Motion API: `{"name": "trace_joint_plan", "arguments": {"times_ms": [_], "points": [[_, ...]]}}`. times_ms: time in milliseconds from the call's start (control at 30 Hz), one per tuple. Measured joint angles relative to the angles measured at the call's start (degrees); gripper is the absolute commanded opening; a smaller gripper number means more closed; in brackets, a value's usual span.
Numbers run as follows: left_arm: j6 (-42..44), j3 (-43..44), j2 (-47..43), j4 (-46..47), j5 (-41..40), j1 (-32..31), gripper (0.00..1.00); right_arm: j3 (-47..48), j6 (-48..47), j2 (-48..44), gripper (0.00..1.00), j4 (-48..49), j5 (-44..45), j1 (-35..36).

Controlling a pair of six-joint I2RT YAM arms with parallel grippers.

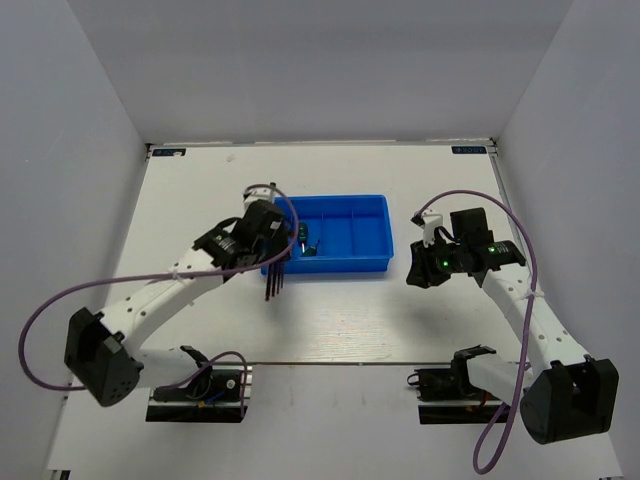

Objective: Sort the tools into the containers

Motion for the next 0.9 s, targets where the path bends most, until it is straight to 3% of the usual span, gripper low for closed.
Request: {"name": "trace_joint_plan", "arguments": {"times_ms": [300, 467, 900], "points": [[5.2, 8.4, 21.5, 20.9, 8.7, 0.0, 0.0, 0.0, 0.0, 0.1, 0.33, 0.0, 0.1, 0.0], [6.0, 13.4, 32.5, 27.0, 10.6, 0.0, 0.0, 0.0, 0.0, 0.3, 0.33, 0.0, 0.1, 0.0], [5.8, 25.2, 41.8, 32.0, 13.9, 0.7, 0.0, 0.0, 0.0, 1.3, 0.33, 0.0, 0.1, 0.0]]}}
